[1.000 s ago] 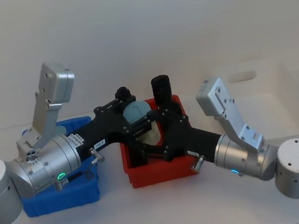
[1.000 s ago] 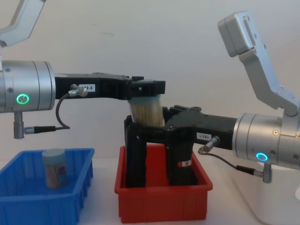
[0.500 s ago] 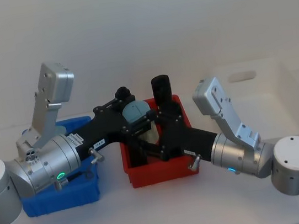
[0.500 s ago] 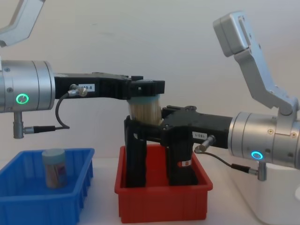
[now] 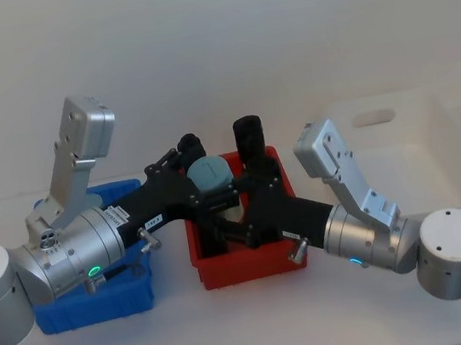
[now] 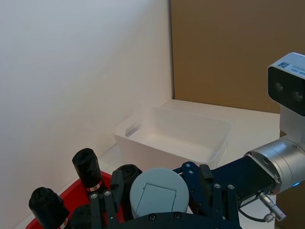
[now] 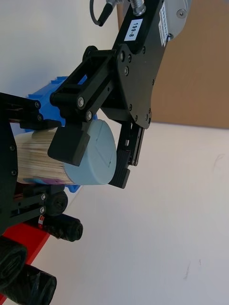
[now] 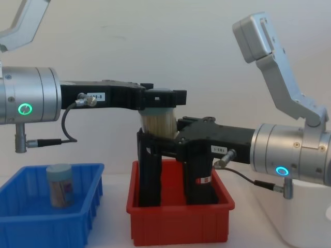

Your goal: Pick the cotton swabs from the blue box and place them into the white box.

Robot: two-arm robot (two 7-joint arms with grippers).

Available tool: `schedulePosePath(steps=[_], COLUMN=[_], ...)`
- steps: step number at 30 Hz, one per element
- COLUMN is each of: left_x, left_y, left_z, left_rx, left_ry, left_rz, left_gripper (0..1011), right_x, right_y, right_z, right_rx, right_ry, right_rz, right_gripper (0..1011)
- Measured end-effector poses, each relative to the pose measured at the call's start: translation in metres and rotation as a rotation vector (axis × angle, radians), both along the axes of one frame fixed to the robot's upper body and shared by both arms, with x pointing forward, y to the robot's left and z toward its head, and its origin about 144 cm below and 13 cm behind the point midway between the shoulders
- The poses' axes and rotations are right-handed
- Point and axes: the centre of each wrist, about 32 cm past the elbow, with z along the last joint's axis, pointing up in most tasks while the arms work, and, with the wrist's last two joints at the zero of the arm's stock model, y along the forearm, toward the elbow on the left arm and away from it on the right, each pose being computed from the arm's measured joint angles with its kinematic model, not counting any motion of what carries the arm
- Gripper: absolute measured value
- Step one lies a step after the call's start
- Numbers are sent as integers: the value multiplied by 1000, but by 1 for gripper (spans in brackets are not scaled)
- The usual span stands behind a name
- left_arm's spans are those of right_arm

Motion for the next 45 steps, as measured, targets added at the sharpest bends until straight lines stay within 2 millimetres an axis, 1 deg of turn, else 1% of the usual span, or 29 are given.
schedulePosePath(steps=[11,21,27,28,40,44,45], left_x=[0,0,0,0,0,0,0], left_y=[0,0,0,0,0,0,0], left_z=[0,0,0,0,0,0,0], left_rx=[0,0,0,0,0,0,0], left_ry=[0,0,0,0,0,0,0], left_rz=[0,0,0,0,0,0,0], left_gripper=[1004,1004,1004,1004,1004,1004,1004], right_x=[-2,-9,-16,-16,-32,-36,-36], right_y=[-4,-19,-34,-34,-69,-79,-79], right_z=[-3,-8,-9,-9,-10,-12,-12], right_rx=[-3,17,37,37,67,71,71], right_ry=[12,23,20,20,12,17,17], right_rz=[-39,-145,-239,-239,-434,-496,-496], right_gripper=[641,641,641,641,641,641,641])
